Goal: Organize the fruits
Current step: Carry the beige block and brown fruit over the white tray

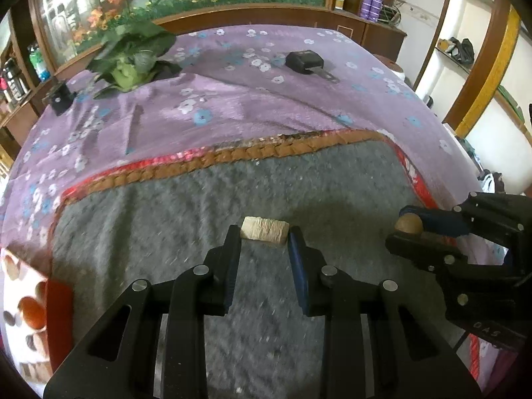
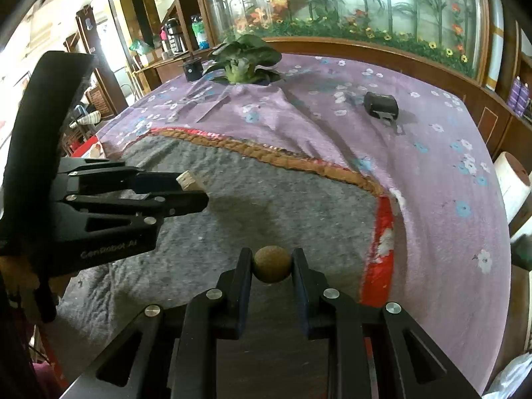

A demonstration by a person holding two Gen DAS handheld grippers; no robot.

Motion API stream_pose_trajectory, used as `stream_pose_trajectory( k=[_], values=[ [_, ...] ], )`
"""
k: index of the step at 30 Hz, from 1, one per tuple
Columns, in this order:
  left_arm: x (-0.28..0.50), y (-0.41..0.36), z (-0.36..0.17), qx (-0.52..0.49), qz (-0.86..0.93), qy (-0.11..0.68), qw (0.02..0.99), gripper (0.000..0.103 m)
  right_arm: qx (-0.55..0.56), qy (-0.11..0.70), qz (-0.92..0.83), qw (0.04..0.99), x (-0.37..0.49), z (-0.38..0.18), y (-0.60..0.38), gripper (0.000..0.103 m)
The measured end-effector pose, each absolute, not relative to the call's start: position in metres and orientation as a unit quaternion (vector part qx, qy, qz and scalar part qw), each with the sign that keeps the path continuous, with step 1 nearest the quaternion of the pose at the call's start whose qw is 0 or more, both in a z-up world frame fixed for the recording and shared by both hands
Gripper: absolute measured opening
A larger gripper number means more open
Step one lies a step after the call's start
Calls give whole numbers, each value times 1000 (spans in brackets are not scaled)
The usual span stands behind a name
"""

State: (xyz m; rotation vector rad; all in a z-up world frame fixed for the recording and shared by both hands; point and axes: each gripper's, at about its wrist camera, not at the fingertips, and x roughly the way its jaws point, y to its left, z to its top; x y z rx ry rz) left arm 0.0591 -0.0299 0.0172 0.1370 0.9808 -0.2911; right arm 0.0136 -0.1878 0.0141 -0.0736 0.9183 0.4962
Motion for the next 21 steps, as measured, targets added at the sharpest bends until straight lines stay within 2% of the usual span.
stream_pose_trajectory(
  k=[21],
  values=[
    [1,34,40,26,-85,446,890,28,-46,443,266,855,-34,18,-123,23]
  ],
)
